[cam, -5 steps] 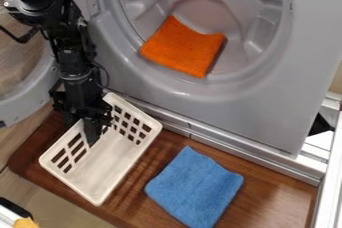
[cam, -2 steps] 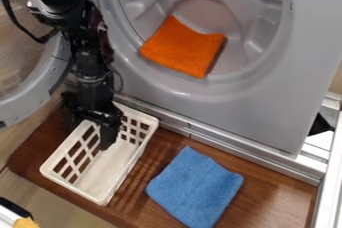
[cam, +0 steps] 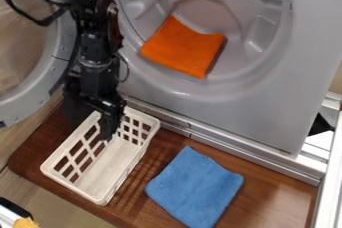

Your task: Move the basket in the left of table

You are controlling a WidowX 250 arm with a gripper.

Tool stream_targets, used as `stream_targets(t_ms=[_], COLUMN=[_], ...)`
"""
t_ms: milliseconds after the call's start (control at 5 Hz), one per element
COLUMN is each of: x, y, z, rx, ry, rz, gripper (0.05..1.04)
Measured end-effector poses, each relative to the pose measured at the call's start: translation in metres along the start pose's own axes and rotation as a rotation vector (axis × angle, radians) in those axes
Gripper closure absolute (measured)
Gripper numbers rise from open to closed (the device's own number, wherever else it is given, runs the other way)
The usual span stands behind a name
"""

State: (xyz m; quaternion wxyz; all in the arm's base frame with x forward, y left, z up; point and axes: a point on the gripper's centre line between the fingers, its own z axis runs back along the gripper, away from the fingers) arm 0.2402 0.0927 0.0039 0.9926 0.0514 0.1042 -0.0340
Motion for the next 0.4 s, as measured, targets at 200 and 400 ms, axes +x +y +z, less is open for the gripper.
stream_targets(t_ms=[200, 400], x=[-0.0039, -0.0049], y=[-0.0091, -0.0086], z=[0.0212, 0.0216], rx=[0.061, 0.062], ry=[0.019, 0.021], rz=[-0.105, -0.101], gripper=[0.083, 0.083])
